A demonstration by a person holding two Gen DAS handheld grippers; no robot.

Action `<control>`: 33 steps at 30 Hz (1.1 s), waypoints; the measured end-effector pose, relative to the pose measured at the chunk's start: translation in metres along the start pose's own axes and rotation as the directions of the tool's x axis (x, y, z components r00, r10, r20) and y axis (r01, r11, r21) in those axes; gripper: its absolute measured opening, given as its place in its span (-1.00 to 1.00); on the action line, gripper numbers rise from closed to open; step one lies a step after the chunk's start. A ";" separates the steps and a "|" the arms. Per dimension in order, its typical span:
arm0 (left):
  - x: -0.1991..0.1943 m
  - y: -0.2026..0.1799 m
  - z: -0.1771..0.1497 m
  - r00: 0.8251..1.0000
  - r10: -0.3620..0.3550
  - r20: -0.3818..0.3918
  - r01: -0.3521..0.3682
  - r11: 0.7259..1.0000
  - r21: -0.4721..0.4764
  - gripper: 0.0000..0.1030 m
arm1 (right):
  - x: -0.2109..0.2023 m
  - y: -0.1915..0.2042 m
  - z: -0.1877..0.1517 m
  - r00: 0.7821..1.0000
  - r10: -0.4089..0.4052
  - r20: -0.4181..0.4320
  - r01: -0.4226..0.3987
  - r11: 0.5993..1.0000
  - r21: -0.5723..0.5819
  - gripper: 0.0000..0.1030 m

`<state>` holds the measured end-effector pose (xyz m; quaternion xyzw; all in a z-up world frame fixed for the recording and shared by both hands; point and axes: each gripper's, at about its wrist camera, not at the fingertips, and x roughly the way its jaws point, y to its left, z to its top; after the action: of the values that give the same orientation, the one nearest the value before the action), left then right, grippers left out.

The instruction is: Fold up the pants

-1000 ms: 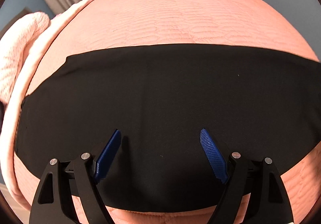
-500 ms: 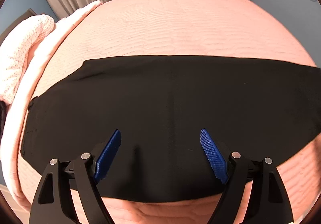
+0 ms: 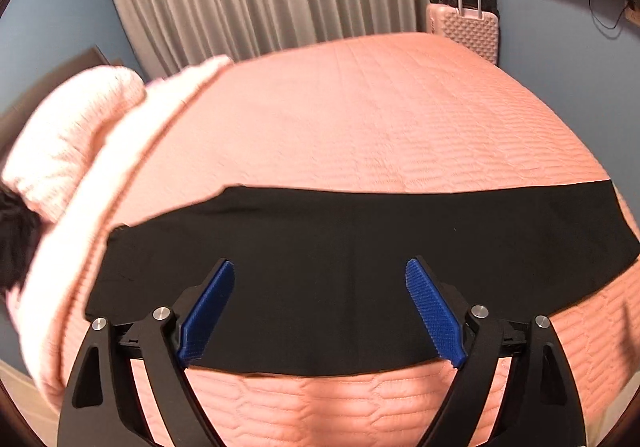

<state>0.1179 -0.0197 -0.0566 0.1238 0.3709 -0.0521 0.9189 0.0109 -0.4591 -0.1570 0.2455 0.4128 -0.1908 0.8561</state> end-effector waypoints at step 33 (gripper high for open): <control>0.005 -0.009 -0.012 0.998 -0.029 -0.057 0.027 0.999 -0.024 0.67 | 0.093 0.017 -0.014 0.993 0.091 0.078 -0.106 0.971 0.216 -0.66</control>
<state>0.1116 -0.0252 -0.0699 0.1095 0.3994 -0.0571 0.9084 0.0659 -0.4492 -0.2350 0.3521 0.3476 -0.2006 0.8456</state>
